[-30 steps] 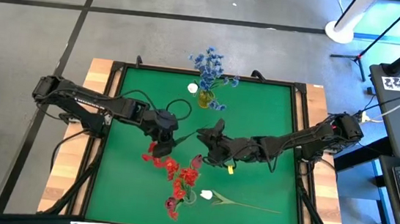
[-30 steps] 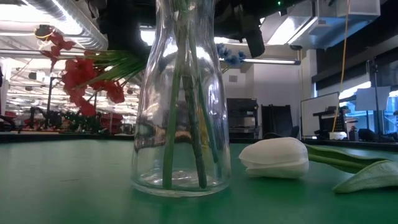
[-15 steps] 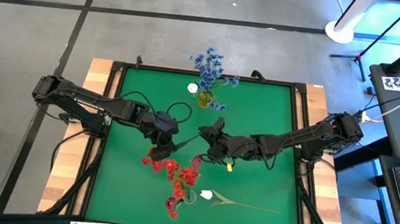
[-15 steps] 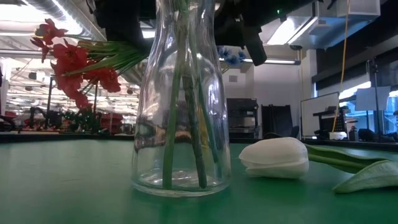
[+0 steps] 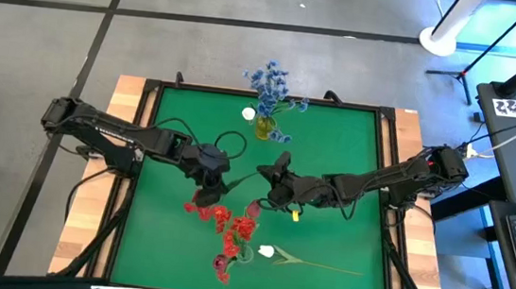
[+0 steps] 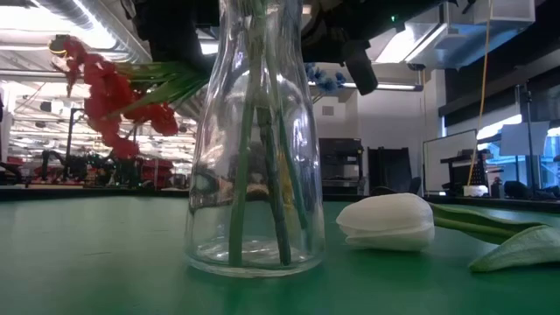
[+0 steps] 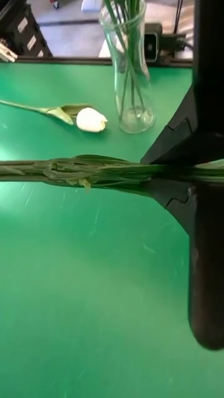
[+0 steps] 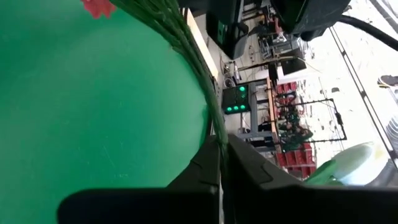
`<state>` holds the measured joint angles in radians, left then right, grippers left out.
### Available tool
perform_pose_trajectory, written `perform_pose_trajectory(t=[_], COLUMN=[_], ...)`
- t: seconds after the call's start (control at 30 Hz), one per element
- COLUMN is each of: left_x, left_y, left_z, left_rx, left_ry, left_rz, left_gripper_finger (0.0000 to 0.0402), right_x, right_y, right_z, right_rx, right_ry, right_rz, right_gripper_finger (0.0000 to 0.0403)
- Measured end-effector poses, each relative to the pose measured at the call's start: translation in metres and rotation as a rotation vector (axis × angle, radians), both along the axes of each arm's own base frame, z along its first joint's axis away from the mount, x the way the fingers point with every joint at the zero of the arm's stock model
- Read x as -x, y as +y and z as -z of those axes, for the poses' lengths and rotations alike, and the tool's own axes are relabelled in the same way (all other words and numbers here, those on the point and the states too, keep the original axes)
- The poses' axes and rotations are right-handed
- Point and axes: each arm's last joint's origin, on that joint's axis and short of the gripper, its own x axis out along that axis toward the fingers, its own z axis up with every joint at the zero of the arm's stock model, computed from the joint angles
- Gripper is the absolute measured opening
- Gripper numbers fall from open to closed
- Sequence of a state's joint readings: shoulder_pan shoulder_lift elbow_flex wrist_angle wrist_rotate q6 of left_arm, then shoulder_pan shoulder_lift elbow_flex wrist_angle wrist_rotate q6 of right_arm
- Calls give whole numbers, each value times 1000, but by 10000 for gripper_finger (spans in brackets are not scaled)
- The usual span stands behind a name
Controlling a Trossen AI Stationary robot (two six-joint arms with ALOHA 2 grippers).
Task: Sort flowers into vase by color
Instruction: Put the red flowers into the transparent vase
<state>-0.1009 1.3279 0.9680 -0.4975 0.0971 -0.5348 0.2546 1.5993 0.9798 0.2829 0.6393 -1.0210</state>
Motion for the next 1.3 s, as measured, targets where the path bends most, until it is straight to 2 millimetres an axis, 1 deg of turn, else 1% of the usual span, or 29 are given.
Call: perform_pose_trajectory(t=[0.2, 0.4, 0.6, 0.77, 0.9, 1.07, 1.17, 1.3], left_x=[11, 28, 50, 72, 93, 113, 120, 126], left_y=[3, 7, 10, 9, 6, 2, -1, -4], left_z=[-11, -34, -62, -86, -99, -109, -113, -115], left_rx=[-55, -89, -146, -207, -264, -298, -322, -367], left_ry=[-31, -132, -292, -445, -522, -590, -613, -629], left_rz=[-30, -78, -134, -171, -222, -258, -269, -282], left_gripper_finger=[76, 129, 176, 198, 203, 203, 203, 203], right_x=[0, 1, 1, 4, 14, 35, 48, 64], right_y=[-1, -1, -2, -3, -6, -11, -14, -16], right_z=[0, 0, 2, -1, -21, -56, -74, -91], right_rx=[6, 3, -4, -115, -243, -417, -530, -663], right_ry=[-5, 2, 12, -56, -172, -325, -388, -437], right_rz=[31, 38, 60, 146, 190, 185, 142, 82], right_gripper_finger=[12, 8, 6, 6, 6, 6, 6, 6])
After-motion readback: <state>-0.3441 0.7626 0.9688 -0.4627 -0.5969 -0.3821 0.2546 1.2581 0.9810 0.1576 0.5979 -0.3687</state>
